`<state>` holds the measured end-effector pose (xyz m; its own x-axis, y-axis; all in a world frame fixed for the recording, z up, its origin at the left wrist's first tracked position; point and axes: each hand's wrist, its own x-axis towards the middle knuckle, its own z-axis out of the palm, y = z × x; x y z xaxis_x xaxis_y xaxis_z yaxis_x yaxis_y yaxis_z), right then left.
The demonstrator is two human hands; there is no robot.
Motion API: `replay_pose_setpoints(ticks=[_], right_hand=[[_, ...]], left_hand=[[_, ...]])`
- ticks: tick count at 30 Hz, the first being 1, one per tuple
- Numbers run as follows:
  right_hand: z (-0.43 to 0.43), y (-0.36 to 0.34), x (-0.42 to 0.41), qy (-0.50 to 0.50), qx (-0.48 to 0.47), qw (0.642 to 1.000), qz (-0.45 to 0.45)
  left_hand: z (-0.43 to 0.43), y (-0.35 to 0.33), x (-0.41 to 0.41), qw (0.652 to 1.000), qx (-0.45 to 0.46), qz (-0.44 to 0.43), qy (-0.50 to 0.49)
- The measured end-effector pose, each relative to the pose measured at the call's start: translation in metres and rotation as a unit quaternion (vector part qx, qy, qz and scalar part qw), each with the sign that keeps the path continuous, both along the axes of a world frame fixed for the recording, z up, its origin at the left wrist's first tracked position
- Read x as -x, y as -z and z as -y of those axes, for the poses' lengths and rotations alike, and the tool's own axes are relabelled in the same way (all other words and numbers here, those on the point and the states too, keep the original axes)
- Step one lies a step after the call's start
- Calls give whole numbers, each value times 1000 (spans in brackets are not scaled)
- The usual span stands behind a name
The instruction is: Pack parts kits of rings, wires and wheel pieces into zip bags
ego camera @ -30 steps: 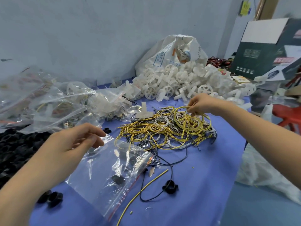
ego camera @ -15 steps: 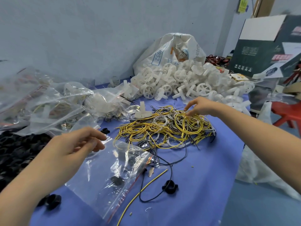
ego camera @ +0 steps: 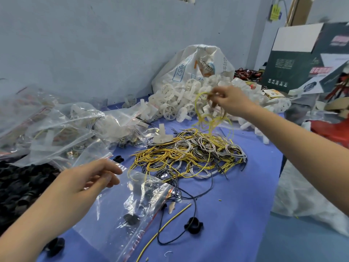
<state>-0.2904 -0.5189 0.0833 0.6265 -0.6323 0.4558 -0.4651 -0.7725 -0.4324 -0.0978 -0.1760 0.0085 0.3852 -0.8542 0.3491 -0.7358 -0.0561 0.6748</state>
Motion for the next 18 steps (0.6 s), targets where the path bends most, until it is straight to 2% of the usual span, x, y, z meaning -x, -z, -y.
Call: replay_pose_setpoints(ticks=[2,4,6,8,9,10,12,13,15,16,17,18], right_hand=[[-16,-19,-7,-28,64,997,-16],[-30,-23,-16,-42,79,996,-29],[-44,-20,-23,-54,6,998,10],[-57,-13,-30,-73,-170,980,74],[-62,-8,-33,-87,-277,952,97],[-67,-2,-36,-104,-385,910,115],[-74,11,-40,-136,-580,789,149],[-77,16,-40,-148,-645,732,160],[-81,27,-39,-176,-723,646,170],[-82,31,-38,-189,-750,610,174],[-84,35,-37,-202,-769,580,178],[-85,38,-36,-212,-776,566,178]], left_hand=[[2,1,2,1000,-5,-11,1],[3,1,6,1000,-13,-18,4],[4,0,10,1000,-14,-19,2],[6,0,12,1000,-11,-20,-9],[9,2,14,1000,-24,-12,-12],[12,6,18,998,-54,6,-7],[22,22,28,985,-167,47,-2],[28,34,32,971,-232,61,-1],[36,53,39,937,-343,67,0],[38,58,41,927,-367,70,-2],[38,61,38,928,-366,73,-4],[38,62,34,937,-339,80,-8]])
